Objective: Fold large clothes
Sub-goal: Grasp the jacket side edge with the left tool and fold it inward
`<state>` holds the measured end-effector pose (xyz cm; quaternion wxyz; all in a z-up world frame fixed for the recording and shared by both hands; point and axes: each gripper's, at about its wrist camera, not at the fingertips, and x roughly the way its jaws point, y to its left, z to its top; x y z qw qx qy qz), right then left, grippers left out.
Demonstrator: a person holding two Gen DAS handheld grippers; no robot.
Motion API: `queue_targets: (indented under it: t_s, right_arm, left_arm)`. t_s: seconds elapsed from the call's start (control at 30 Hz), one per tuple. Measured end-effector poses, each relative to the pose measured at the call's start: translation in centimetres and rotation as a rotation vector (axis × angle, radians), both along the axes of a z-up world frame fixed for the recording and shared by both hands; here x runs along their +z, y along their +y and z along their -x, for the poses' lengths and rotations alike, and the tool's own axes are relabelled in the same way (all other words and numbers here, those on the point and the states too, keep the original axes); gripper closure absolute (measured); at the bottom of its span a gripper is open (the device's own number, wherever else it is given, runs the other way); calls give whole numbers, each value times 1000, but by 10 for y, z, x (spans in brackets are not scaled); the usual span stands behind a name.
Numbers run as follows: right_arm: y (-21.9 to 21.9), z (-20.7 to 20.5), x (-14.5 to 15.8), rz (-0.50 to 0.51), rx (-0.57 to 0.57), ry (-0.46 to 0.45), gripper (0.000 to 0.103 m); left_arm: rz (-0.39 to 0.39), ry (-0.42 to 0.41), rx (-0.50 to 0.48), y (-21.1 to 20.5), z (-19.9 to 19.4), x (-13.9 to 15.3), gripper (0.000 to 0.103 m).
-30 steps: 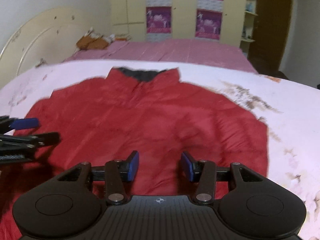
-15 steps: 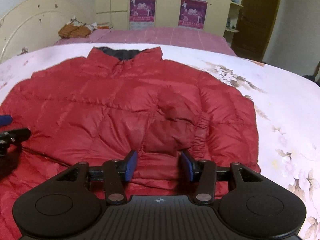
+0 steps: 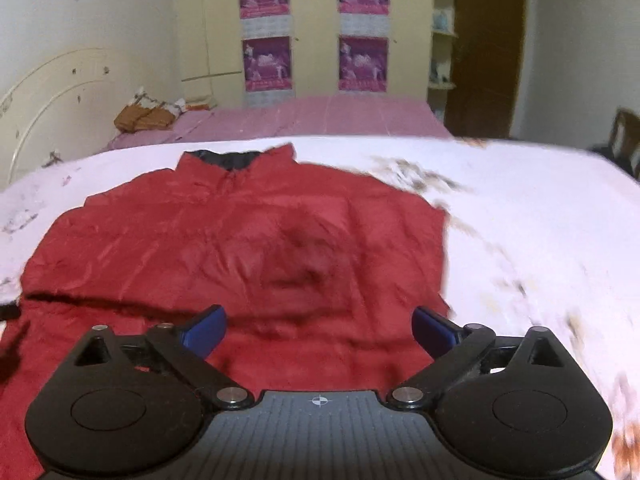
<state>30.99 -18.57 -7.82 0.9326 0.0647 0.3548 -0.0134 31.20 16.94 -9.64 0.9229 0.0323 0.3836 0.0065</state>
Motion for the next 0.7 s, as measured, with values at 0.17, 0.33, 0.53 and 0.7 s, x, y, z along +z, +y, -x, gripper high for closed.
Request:
queue_targets:
  t_s: [0.17, 0.33, 0.53, 0.7]
  right_arm:
    - [-48, 64, 0, -125, -84, 26, 19]
    - [-83, 134, -7, -213, -119, 72, 40]
    - [-102, 196, -20, -349, -123, 127, 39]
    - [-105, 225, -26, -420, -100, 135, 39]
  left_arm:
    - [74, 23, 79, 22, 72, -5, 51]
    - [213, 28, 137, 34, 124, 3, 94]
    - [344, 23, 201, 46, 173, 6, 1]
    - [569, 44, 206, 51, 207, -4, 3]
